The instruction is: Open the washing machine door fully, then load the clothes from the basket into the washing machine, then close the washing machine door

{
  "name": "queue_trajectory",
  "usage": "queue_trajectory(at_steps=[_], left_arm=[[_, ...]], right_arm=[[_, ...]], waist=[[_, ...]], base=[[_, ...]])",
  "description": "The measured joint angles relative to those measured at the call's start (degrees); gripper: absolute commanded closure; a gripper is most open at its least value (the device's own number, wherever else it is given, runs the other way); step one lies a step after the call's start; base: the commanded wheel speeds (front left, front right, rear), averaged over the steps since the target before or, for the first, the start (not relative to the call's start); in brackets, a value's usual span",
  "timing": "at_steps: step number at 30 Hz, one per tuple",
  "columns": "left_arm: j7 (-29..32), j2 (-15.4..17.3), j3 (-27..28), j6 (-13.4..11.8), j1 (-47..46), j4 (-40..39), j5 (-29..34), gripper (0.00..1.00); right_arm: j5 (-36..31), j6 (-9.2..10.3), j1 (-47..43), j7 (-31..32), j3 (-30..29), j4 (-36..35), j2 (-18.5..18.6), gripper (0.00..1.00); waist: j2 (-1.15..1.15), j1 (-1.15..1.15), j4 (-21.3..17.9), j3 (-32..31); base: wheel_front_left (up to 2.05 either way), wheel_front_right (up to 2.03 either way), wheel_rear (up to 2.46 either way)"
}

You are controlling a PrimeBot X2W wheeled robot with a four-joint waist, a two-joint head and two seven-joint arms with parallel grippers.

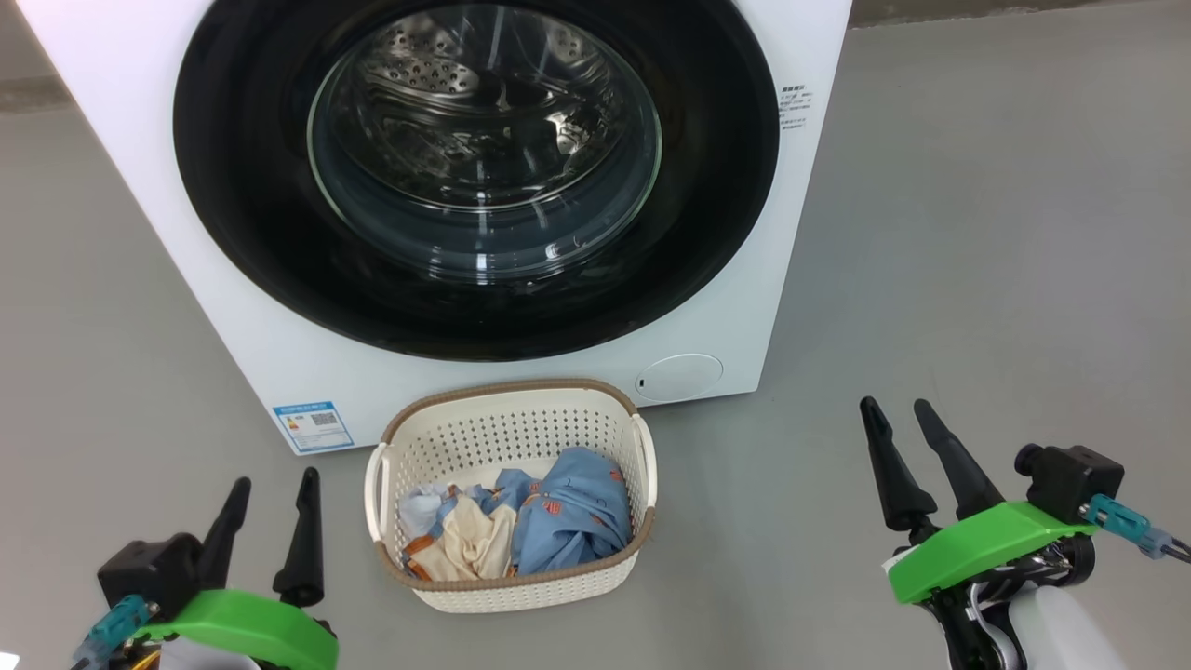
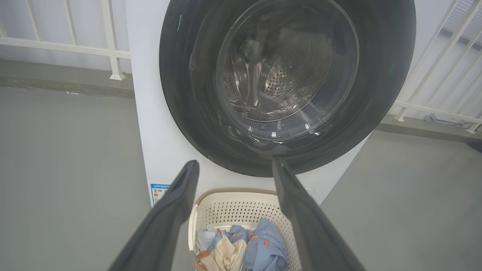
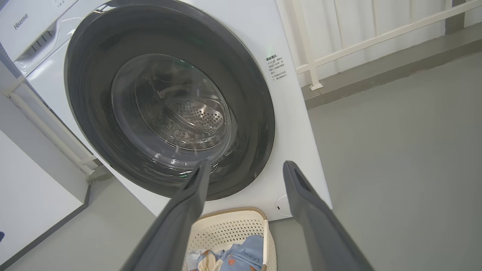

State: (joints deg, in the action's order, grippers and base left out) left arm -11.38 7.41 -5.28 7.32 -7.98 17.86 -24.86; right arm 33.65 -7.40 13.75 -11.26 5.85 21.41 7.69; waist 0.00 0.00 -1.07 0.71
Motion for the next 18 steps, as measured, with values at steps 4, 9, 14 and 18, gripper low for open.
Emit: queue_trajectory(at_steps=[4, 9, 14, 18], left_arm=[[-0.71, 0.22, 0.0, 0.0, -0.23, 0.0, 2.85, 0.0], [-1.34, 0.25, -0.05, 0.0, -0.24, 0.14, 6.26, 0.0], [-2.34, 0.36, -0.07, 0.01, -0.59, 0.65, 9.72, 0.0], [-2.85, 0.44, 0.21, 0.01, -0.99, 1.16, 12.84, 0.0]], right_arm=[[-2.45, 0.0, 0.61, -0.56, 0.56, 0.15, 0.15, 0.0], [-5.55, 0.0, 0.78, -1.59, 0.81, 0.67, 0.35, 0.0], [-8.87, 0.0, 2.15, -2.47, 0.85, 1.24, 0.53, 0.0], [-11.66, 0.0, 2.8, -2.48, 0.58, 2.11, 0.54, 0.0]], waist=[[0.0, 0.0, -0.06, -0.2], [0.0, 0.0, -0.19, -0.24], [0.0, 0.0, -0.26, -0.2], [0.0, 0.0, -0.3, -0.2]], base=[[0.0, 0.0, 0.0], [0.0, 0.0, 0.0], [0.0, 0.0, 0.0], [0.0, 0.0, 0.0]])
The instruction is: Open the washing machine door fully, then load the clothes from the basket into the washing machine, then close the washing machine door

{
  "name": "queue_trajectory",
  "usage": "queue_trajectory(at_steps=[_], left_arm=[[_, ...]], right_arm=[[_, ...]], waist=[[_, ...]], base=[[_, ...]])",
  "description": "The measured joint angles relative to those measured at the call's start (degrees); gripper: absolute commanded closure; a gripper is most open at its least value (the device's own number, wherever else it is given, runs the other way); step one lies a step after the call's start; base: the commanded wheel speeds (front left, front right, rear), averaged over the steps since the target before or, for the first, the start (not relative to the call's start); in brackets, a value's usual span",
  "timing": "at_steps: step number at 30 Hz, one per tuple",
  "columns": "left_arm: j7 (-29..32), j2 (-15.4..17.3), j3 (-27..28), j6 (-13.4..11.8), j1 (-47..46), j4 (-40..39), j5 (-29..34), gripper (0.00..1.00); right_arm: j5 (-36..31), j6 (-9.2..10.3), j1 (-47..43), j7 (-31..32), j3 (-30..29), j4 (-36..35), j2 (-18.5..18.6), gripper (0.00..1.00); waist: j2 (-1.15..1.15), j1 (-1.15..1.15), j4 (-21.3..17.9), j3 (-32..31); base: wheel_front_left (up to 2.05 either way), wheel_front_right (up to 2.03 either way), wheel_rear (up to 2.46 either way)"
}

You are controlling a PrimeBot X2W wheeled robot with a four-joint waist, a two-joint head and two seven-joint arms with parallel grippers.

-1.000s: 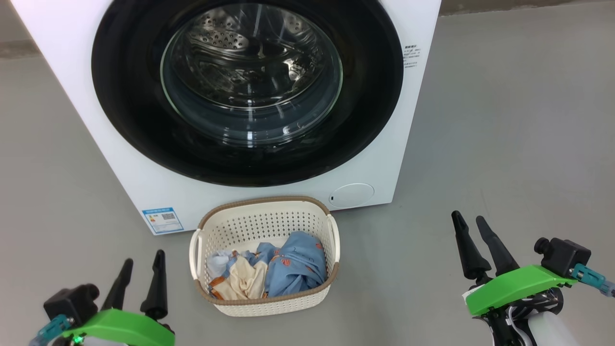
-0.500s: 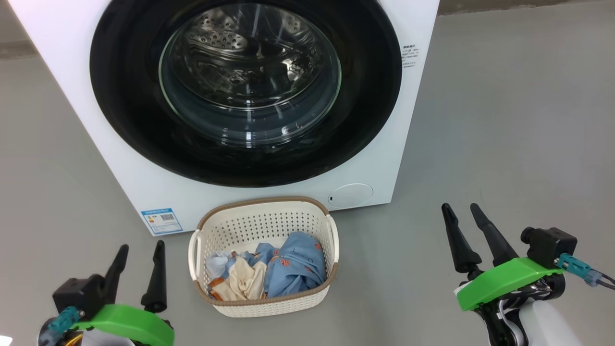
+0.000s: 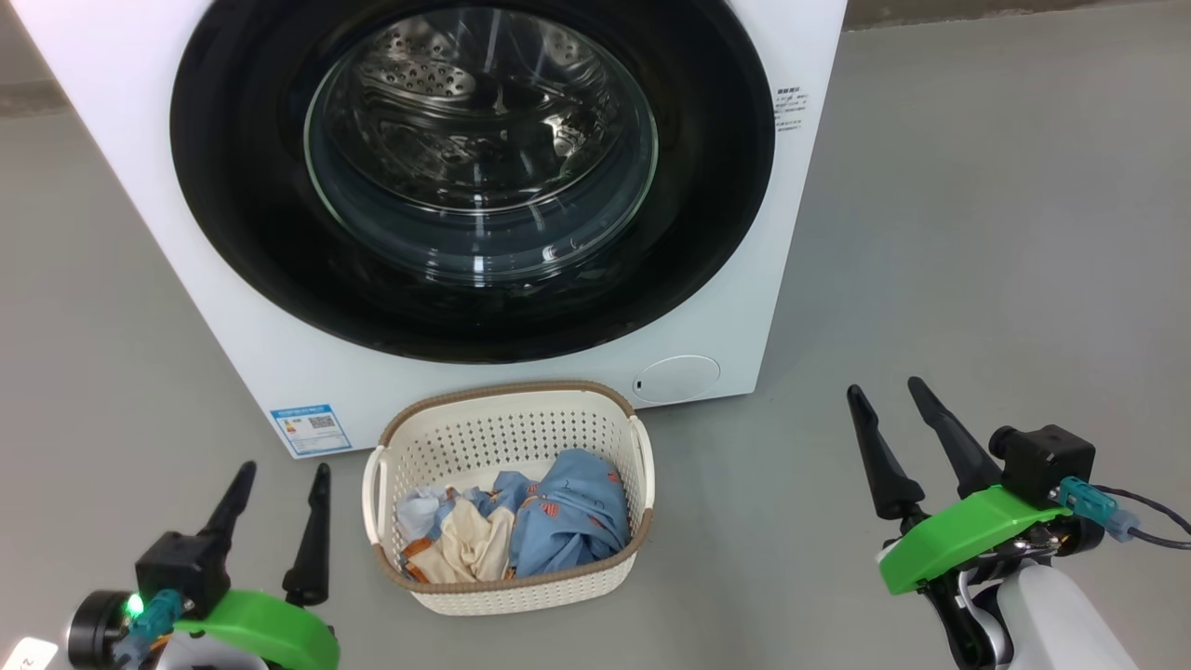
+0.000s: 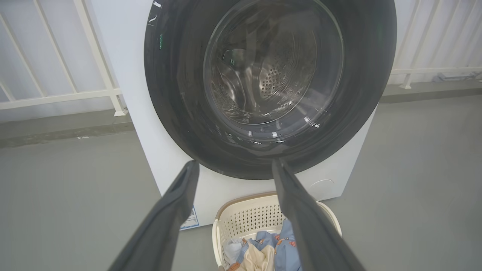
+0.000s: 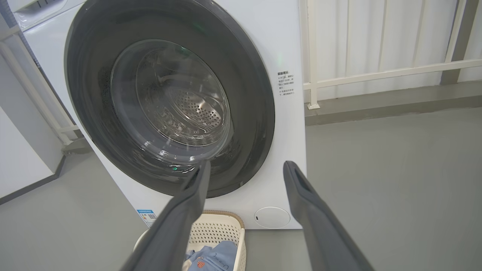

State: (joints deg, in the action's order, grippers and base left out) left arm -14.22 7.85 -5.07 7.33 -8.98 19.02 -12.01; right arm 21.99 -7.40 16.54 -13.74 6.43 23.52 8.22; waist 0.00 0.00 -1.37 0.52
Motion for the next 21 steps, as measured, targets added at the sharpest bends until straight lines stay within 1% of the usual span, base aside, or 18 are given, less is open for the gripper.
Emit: queue_trajectory(at_steps=[8, 21], left_arm=[[-0.35, -0.42, 2.37, -0.02, -0.43, 1.64, 1.33, 0.0], [-0.41, -1.82, 5.06, -0.34, -0.77, 3.11, 2.99, 0.0]], right_arm=[[-3.25, 0.0, 0.0, 0.75, -3.69, 1.75, -0.91, 0.0], [-5.38, 0.0, -0.02, 2.45, -5.92, 2.18, -2.52, 0.0]], waist=[[0.0, 0.0, 0.09, 0.28], [0.0, 0.0, 0.23, -0.07]], base=[[0.0, 0.0, 0.0], [0.0, 0.0, 0.0]])
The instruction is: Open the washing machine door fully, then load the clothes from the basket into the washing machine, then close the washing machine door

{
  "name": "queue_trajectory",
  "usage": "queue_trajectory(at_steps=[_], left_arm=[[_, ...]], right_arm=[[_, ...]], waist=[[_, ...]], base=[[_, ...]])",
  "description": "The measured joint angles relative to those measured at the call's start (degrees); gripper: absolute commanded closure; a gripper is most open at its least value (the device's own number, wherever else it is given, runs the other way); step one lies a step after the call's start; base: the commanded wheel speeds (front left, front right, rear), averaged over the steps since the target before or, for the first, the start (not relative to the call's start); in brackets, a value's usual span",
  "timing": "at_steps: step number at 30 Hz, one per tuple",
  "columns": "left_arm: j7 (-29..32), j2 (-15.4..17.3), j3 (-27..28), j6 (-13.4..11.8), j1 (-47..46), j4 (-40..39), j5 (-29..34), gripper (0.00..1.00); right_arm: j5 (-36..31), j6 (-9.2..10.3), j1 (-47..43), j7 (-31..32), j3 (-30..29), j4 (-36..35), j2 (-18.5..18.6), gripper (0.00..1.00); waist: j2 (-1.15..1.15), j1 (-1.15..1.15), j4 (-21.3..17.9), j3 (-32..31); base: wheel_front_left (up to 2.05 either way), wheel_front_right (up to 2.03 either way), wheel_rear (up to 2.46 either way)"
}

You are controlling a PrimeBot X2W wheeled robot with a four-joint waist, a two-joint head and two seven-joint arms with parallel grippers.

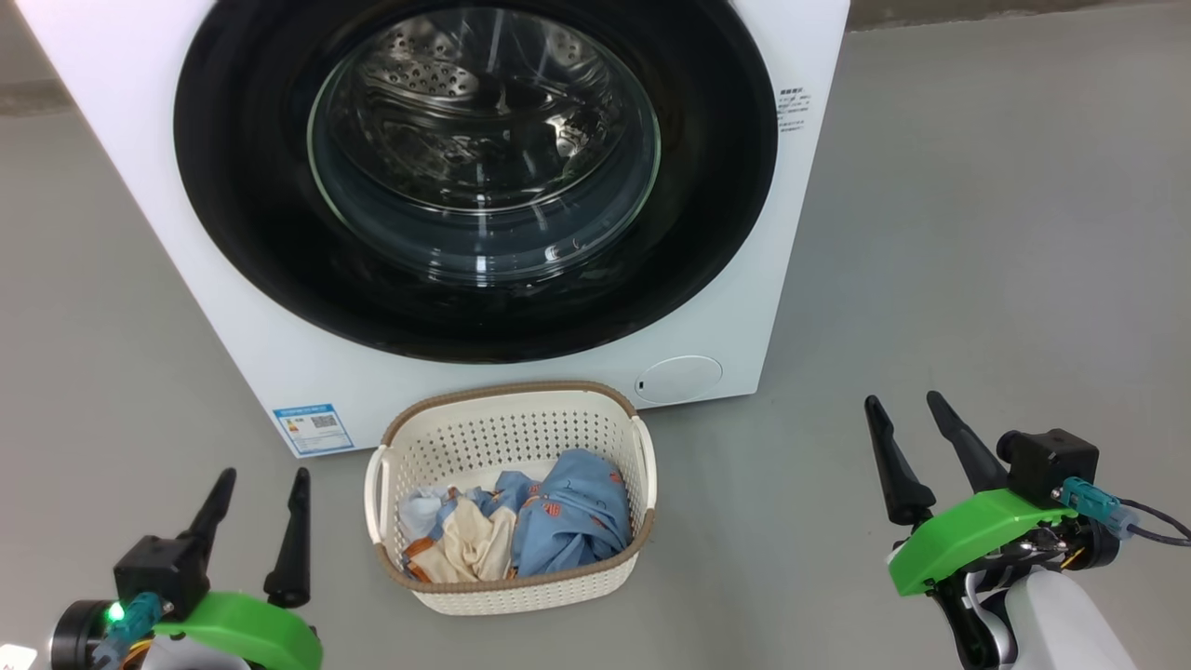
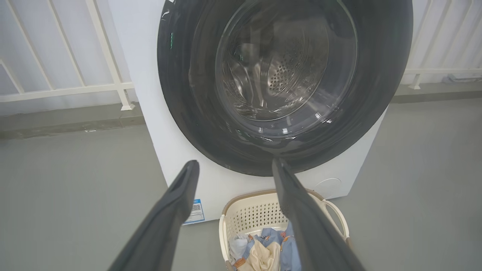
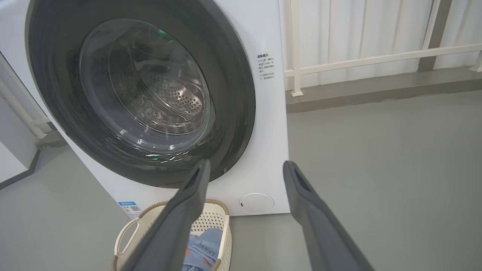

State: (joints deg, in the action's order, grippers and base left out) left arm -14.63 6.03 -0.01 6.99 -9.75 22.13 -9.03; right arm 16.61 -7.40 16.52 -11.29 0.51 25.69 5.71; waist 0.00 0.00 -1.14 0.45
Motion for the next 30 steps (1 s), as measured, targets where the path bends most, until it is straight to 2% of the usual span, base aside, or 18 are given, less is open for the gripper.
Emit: queue_trajectory(at_steps=[30], left_arm=[[0.0, -1.04, 2.18, 0.1, -0.16, -0.05, 0.64, 0.0]], right_arm=[[-0.81, 0.0, -0.15, 0.69, -0.82, -1.05, -0.35, 0.0]], waist=[[0.0, 0.0, 0.28, 0.64]], base=[[0.0, 0.0, 0.0]])
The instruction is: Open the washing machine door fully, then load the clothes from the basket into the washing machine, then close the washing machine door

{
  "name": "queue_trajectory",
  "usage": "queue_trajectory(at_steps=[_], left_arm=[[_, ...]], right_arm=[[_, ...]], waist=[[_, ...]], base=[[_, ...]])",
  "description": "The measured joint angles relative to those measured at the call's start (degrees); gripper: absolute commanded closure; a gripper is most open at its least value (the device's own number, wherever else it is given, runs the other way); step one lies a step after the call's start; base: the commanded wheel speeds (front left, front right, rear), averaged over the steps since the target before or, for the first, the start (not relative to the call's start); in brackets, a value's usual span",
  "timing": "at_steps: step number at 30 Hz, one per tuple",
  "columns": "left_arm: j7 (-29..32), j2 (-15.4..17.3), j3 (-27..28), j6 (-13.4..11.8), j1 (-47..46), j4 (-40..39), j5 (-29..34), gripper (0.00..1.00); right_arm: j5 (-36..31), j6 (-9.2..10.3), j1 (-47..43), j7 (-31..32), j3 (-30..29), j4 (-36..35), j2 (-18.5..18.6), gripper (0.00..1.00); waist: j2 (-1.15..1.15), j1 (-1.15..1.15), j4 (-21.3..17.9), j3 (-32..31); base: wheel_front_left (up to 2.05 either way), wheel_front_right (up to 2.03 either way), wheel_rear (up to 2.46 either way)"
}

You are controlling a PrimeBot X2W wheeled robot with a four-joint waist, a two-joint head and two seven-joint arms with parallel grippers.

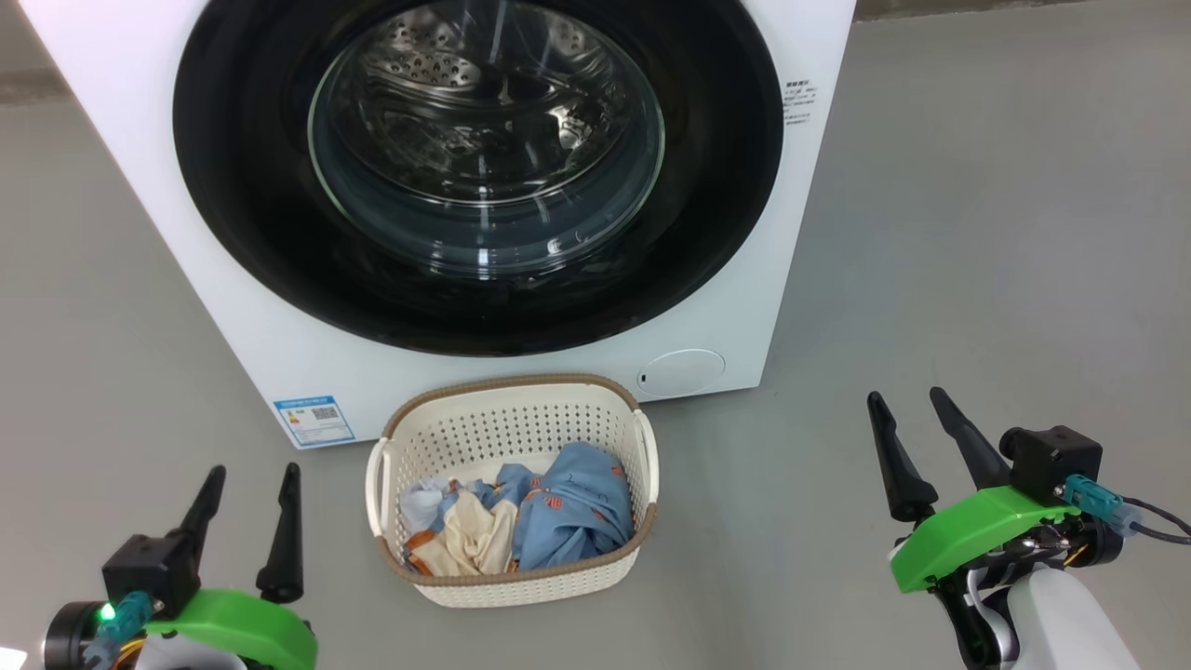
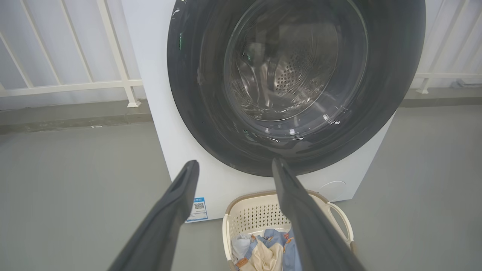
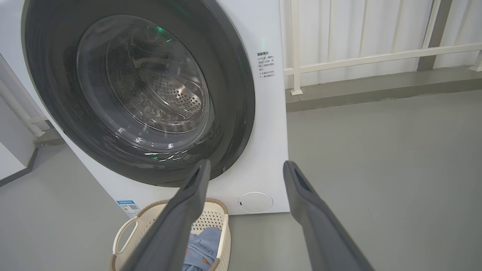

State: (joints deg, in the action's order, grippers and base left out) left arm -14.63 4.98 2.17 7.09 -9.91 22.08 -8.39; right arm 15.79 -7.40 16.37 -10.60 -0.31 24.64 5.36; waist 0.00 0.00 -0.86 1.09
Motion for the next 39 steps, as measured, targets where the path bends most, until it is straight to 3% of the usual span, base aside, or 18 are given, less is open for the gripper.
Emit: queue_trajectory(at_steps=[16, 39], left_arm=[[0.0, -0.12, 0.44, 0.23, -0.63, 0.0, 1.03, 0.0], [0.0, -1.05, 1.45, 0.24, -2.16, -1.05, 1.04, 0.0]], right_arm=[[0.09, 0.0, 0.01, 0.2, -0.05, -0.1, -0.01, 0.0], [1.04, 0.0, 0.2, -0.13, -0.4, 1.12, -0.21, 0.0]], waist=[[0.0, 0.0, 0.21, 1.0], [0.0, 0.0, 0.09, 2.16]], base=[[0.3, -0.02, -0.28], [1.55, 0.15, -1.7]])
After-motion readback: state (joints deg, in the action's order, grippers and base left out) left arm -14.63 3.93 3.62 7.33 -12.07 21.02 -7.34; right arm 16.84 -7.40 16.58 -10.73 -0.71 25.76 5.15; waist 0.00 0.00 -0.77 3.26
